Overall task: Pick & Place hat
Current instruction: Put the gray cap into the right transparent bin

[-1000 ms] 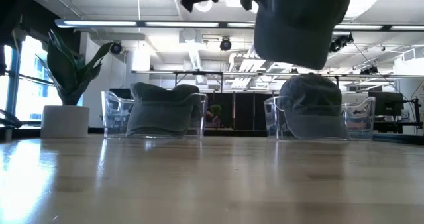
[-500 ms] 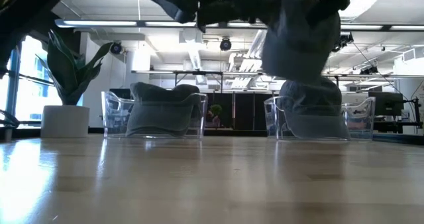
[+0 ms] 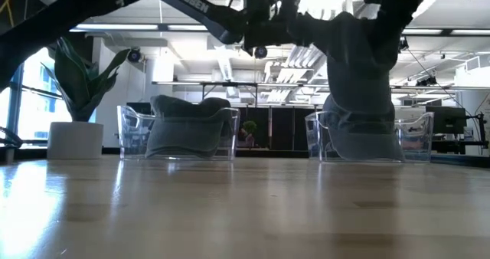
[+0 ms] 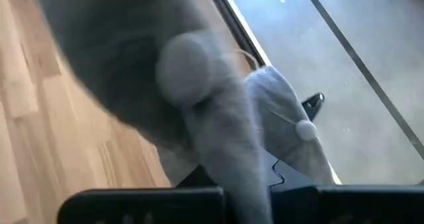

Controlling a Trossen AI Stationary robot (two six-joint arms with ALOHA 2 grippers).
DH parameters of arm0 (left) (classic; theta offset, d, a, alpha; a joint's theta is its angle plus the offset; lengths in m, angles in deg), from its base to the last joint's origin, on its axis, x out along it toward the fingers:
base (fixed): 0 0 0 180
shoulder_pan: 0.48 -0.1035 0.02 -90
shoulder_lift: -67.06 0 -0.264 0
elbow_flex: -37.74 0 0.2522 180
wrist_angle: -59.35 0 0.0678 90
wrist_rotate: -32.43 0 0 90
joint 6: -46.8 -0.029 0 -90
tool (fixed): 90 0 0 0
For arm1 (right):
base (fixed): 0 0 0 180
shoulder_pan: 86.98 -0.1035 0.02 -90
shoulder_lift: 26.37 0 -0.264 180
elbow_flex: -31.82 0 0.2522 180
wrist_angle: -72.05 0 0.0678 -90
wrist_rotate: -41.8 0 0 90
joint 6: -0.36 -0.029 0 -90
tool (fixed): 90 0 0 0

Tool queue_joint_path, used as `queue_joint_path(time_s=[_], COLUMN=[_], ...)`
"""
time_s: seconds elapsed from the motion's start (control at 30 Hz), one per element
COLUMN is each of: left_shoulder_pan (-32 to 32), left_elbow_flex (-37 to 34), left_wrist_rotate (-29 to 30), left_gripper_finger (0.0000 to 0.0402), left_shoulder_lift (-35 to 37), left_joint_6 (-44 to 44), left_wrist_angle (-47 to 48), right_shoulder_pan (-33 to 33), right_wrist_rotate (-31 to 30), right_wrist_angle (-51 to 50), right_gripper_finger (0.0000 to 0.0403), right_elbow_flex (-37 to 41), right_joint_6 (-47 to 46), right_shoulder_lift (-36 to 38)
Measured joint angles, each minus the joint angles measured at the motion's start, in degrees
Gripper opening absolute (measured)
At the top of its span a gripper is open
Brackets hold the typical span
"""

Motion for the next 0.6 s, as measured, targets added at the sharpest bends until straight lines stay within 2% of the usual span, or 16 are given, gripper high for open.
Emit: queue_joint_path(time_s=[0.1, 0.2, 0.33, 0.6], left_shoulder_pan=[0.8, 1.0, 2.0, 2.8], left_elbow_flex=[0.7, 0.2, 0.6, 0.3], left_wrist_rotate=[4.7, 4.6, 9.6, 11.1], left_gripper_finger=[0.0000, 0.0000, 0.0000, 0.0000], left_shoulder_lift=[-1.9, -2.6, -4.5, -6.8], left_joint_6=[-2.6, -2.9, -5.1, -5.5], left_wrist_angle=[-2.3, -1.0, -2.7, -1.1], right_shoulder_pan=[1.2, 2.0, 2.8, 4.1], right_wrist_rotate=[-0.3, -1.4, -3.4, -2.2], right_wrist_angle=[-1.0, -1.2, -1.1, 0.2], right_gripper_finger=[0.0003, 0.0005, 0.0003, 0.0007], right_elbow_flex=[0.1, 1.3, 3.6, 9.1], right_joint_6=[1.5, 1.7, 2.2, 2.0], right_shoulder_lift=[0.0, 0.0, 0.0, 0.0])
